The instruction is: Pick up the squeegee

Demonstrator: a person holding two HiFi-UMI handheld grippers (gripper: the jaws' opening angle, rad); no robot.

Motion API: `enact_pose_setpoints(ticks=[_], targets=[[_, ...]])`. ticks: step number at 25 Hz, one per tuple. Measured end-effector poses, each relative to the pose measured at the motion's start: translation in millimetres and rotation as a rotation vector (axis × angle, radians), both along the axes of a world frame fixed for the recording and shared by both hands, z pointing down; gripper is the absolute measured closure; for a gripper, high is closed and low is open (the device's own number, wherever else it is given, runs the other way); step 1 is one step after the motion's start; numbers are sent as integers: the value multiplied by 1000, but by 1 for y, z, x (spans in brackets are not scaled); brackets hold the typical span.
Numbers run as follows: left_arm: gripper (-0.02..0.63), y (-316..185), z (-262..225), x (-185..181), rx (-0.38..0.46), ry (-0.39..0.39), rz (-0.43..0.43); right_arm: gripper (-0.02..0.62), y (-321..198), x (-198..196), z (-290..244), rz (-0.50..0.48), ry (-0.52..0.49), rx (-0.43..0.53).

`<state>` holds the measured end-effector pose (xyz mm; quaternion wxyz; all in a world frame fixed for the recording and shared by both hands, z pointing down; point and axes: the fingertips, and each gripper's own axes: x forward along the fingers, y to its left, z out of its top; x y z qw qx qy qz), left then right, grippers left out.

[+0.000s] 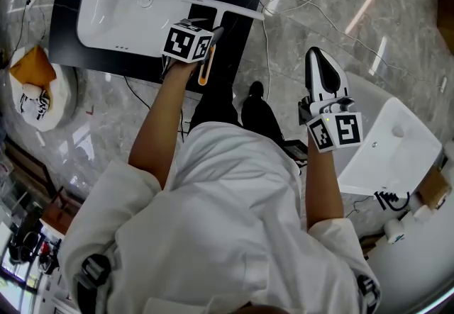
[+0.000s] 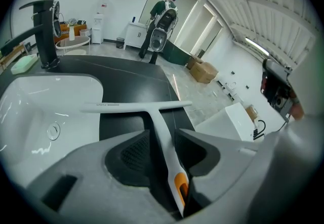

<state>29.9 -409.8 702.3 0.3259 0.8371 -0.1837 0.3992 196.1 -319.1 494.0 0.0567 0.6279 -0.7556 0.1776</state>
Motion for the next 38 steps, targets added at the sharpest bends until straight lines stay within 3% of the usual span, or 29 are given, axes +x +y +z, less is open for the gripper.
enact_pose_setpoints(ticks=[24,38], targets=[[509,1,5,4,-38,-13,-94,581,9,24,-9,33,-6,45],[522,11,-53,-7,53,31,-135,581,24,34,-46,9,-2,143]])
